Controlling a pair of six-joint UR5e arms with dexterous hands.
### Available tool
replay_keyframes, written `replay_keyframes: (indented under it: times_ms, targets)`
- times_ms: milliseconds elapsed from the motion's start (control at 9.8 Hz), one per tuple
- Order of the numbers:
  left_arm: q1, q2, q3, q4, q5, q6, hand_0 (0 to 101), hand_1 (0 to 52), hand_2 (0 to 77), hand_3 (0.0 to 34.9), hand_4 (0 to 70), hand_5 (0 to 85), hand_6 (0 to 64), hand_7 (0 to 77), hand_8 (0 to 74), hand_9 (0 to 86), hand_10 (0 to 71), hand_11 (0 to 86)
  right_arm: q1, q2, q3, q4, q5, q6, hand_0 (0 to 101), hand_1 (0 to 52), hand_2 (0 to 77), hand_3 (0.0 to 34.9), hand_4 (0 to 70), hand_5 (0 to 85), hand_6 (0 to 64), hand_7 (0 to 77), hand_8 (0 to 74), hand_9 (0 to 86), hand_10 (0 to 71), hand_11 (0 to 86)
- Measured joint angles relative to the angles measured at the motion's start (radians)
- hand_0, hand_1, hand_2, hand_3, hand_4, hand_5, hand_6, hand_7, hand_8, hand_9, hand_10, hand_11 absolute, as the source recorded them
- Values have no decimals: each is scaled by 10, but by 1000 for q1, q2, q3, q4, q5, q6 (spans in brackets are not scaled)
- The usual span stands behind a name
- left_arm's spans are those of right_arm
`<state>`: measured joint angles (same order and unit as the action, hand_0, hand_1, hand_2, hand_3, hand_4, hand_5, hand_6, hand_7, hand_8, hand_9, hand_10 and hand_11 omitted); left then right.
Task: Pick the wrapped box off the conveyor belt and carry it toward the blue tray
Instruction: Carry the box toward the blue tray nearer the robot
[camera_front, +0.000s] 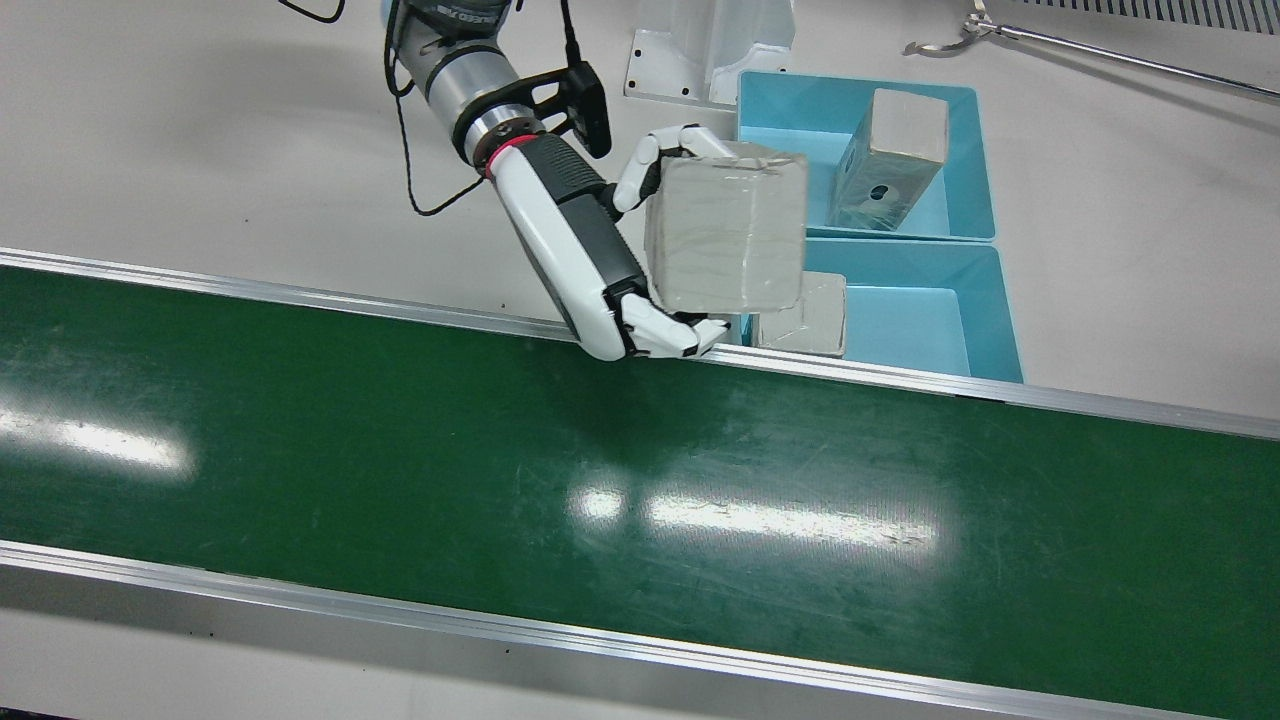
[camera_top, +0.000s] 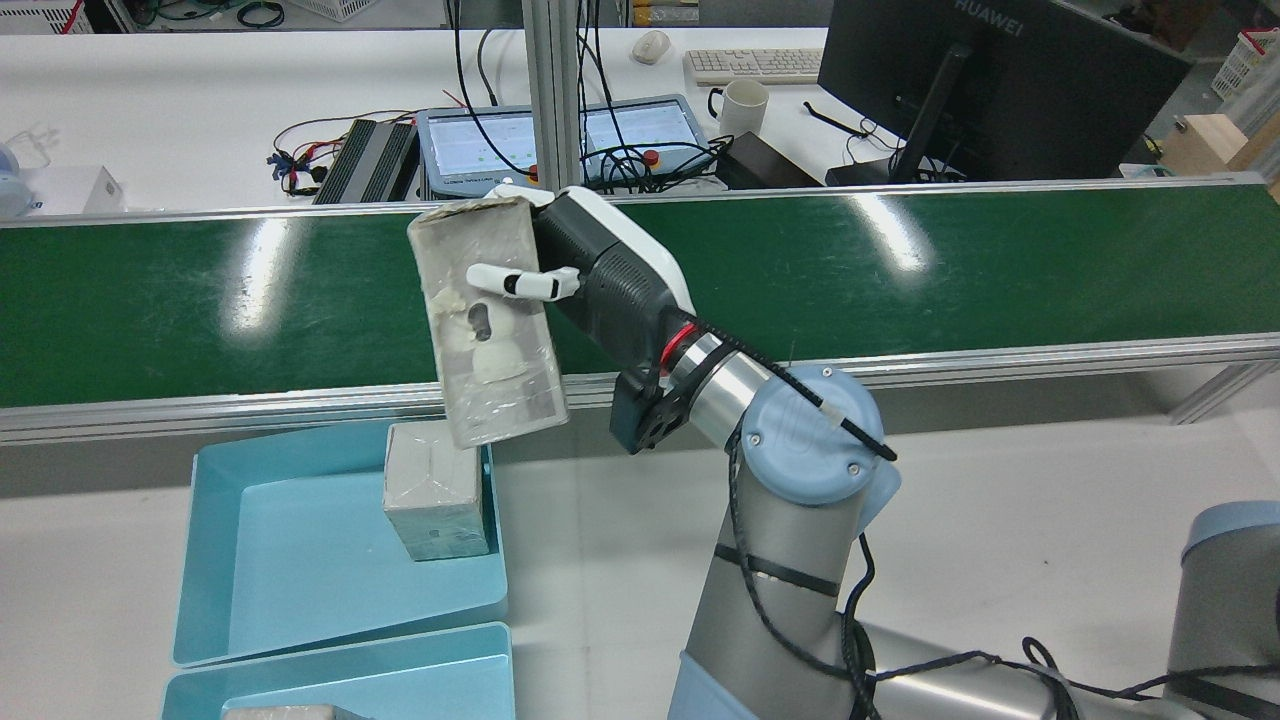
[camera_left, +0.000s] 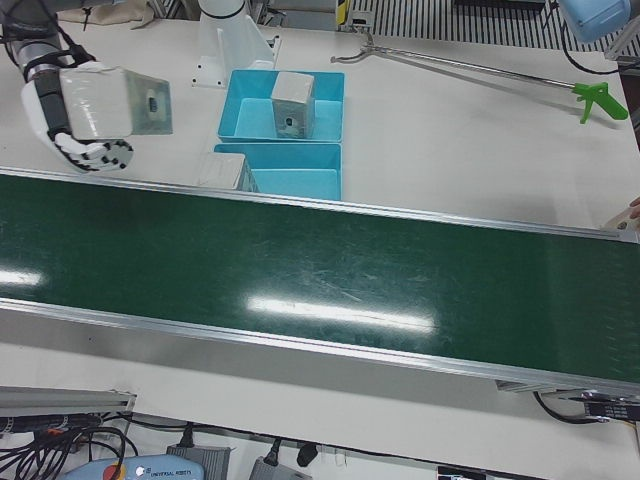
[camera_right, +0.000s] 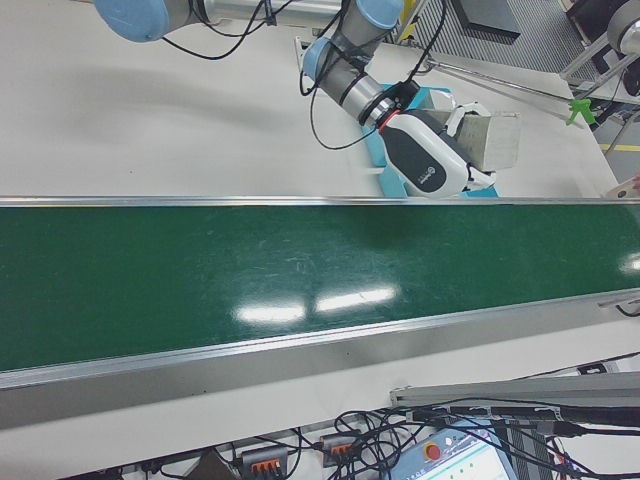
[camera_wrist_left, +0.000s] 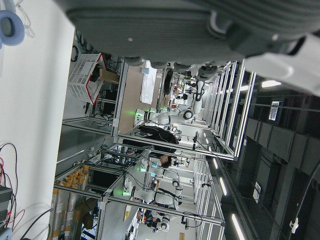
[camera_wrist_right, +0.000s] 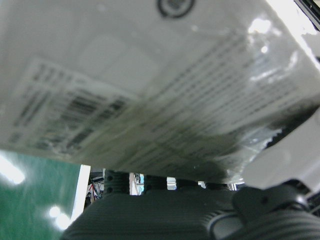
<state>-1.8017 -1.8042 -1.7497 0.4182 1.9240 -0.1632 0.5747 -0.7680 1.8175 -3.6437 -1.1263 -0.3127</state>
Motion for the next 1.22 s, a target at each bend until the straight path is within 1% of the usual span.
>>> replay_keyframes:
  times_ms: [102,204,306,408,510,612,714,816,918,1020,1122,1224]
  targets:
    - [0,0,0,0,0,0,0,0,11,0,5,11,5,5,5,0,5,0,-73,26,-7,0,39,-52,434,5,518,121,235,698,436,704,665,704,682,736]
    - [0,0,0,0,0,0,0,0,5,0,5,11,5,5,5,0,5,0,-130,39,-11,1,69,-87,421,5,502,131,251,704,464,704,693,698,638,704]
    - [0,0,0,0,0,0,0,0,5,0,5,11,5,5,5,0,5,0,-184,46,-15,2,94,-118,436,5,502,103,256,698,469,704,660,725,567,704]
    - [0,0,0,0,0,0,0,0,11,0,5,11,5,5,5,0,5,0,-216,46,-23,3,105,-135,436,5,502,103,256,698,469,704,660,725,567,704]
    - [0,0,0,0,0,0,0,0,11,0,5,11,5,5,5,0,5,5,-234,42,-32,4,106,-142,447,5,502,97,256,698,469,725,600,764,502,638]
    - [0,0,0,0,0,0,0,0,11,0,5,11,0,5,5,5,0,5,-243,38,-37,5,105,-144,465,5,502,71,207,736,447,774,524,796,409,622]
    - [0,0,0,0,0,0,0,0,11,0,5,11,0,5,5,5,0,5,-247,34,-40,5,102,-143,469,5,425,31,136,584,393,774,447,807,322,464]
    - [0,0,0,0,0,0,0,0,11,0,0,11,5,5,5,0,0,5,-248,32,-41,4,95,-141,458,16,365,40,33,475,333,774,365,802,213,371]
    - [0,0,0,0,0,0,0,0,5,0,5,11,5,5,5,0,5,5,-248,31,-41,4,90,-139,435,44,262,79,44,371,256,774,278,480,76,289]
    - [0,0,0,0,0,0,0,0,5,0,5,11,5,5,5,0,5,5,-248,30,-40,4,85,-137,426,82,153,118,16,256,164,774,147,158,0,180]
    - [0,0,0,0,0,0,0,0,5,0,5,11,5,5,5,5,5,0,-246,28,-37,3,79,-134,402,262,120,162,5,125,16,224,11,71,0,22]
    - [0,0,0,0,0,0,0,0,5,0,5,11,5,5,5,5,5,0,-241,24,-26,1,70,-119,415,60,22,230,44,11,0,245,0,11,0,11]
